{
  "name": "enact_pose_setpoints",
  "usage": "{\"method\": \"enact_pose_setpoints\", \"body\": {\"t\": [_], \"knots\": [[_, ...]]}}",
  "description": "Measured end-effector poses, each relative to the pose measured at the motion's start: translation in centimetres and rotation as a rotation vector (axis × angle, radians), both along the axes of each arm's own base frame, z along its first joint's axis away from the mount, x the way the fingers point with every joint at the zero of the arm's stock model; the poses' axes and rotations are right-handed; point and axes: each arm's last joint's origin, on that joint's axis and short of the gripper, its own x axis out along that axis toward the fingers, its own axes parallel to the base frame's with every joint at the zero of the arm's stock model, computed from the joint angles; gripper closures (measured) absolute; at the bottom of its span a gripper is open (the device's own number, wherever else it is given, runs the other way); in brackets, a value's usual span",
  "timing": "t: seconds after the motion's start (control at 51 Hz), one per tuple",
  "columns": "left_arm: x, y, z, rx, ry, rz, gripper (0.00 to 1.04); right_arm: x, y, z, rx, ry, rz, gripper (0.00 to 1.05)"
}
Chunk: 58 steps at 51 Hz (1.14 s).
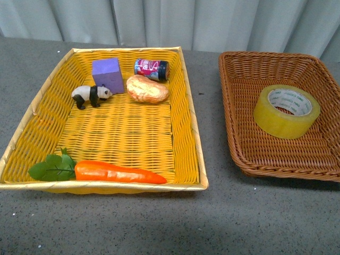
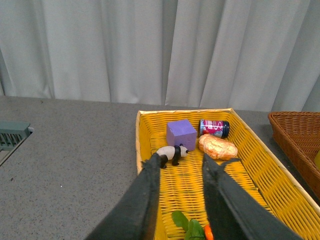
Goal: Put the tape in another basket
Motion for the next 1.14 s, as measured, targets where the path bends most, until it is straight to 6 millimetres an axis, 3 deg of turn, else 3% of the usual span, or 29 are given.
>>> {"method": "enact_pose_setpoints", "body": {"t": [0.412, 0.49, 1.137], "knots": [[0.00, 0.00, 0.00, 0.000, 0.000, 0.000, 0.08, 0.00, 0.00, 0.00, 0.000, 0.000, 0.000, 0.21], [0.00, 0.00, 0.00, 0.000, 0.000, 0.000, 0.07, 0.00, 0.00, 0.00, 0.000, 0.000, 0.000, 0.08], [0.00, 0.00, 0.00, 0.000, 0.000, 0.000, 0.07, 0.00, 0.00, 0.00, 0.001, 0.000, 0.000, 0.09]]}}
